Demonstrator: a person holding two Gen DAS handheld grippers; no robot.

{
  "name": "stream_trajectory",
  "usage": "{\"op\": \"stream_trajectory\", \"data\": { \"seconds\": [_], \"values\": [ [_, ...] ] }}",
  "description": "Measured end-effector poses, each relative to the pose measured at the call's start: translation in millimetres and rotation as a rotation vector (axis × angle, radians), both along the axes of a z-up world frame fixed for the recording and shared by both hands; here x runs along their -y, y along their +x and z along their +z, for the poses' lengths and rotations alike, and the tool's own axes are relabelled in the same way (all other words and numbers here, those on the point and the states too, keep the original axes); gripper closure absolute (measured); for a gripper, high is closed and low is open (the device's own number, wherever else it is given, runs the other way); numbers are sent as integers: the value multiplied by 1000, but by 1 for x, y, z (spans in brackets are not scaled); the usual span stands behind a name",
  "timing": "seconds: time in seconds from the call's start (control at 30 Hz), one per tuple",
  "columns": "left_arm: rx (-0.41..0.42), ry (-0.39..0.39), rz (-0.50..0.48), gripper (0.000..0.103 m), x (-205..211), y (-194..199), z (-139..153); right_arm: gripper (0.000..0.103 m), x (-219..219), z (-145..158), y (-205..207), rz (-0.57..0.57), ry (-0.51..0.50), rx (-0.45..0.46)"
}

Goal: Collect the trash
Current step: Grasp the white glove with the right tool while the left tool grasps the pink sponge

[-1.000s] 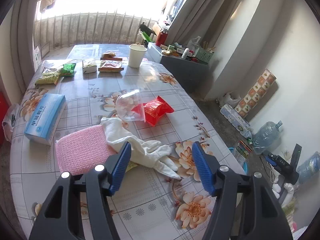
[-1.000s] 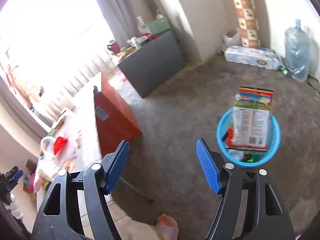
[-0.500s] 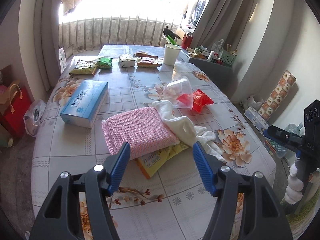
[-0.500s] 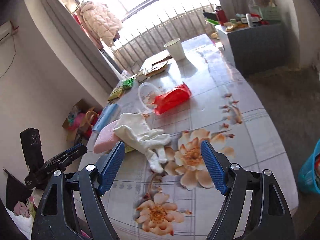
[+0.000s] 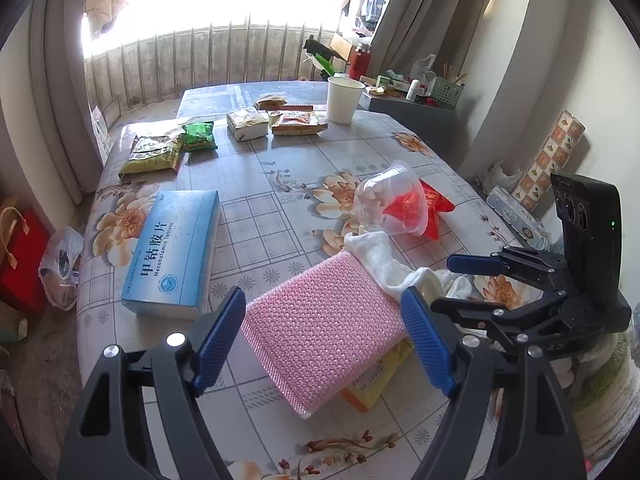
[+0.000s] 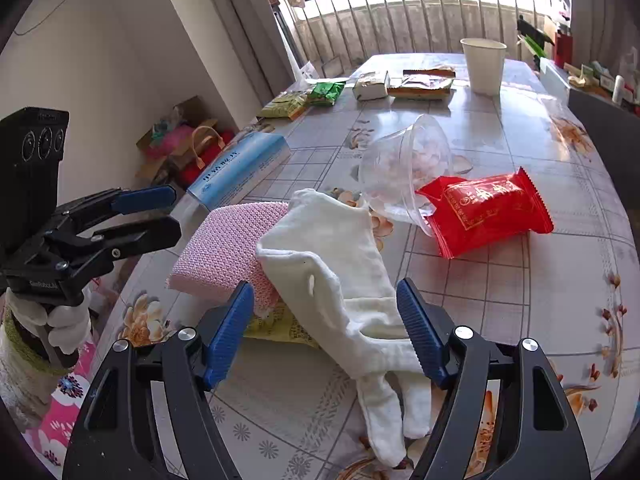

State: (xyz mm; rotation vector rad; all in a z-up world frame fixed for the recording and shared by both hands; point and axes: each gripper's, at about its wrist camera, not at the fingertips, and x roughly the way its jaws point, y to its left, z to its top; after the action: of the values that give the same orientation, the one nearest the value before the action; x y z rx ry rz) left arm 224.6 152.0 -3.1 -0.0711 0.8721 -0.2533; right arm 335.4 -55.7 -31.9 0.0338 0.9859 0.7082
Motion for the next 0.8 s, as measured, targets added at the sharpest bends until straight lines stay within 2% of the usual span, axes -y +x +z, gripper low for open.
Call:
{"op": "stream_trajectory", "data": {
  "seconds": [0.1,0.17,0.23,0.4,0.53,0.8],
  "values": [
    [-10,-17,-60,23,3,11,-2,61,0,-9,2,-1,4,-47],
    [-25,-8,-87,22,8,19,-7,89,4,-13,2,-9,20,-70],
    [-43,5,-100,22,12,26,-13,98,10,-14,-1,-34,33,-79],
    [-90,14,-156,19,20,40,-28,99,38,-1,-13,-104,86,-53],
    [-130,28,-164,19,23,43,-37,99,68,11,-30,-155,130,-39],
    [-192,-16,-205,19,34,2,-32,99,118,23,-67,-233,232,-62]
  ]
}}
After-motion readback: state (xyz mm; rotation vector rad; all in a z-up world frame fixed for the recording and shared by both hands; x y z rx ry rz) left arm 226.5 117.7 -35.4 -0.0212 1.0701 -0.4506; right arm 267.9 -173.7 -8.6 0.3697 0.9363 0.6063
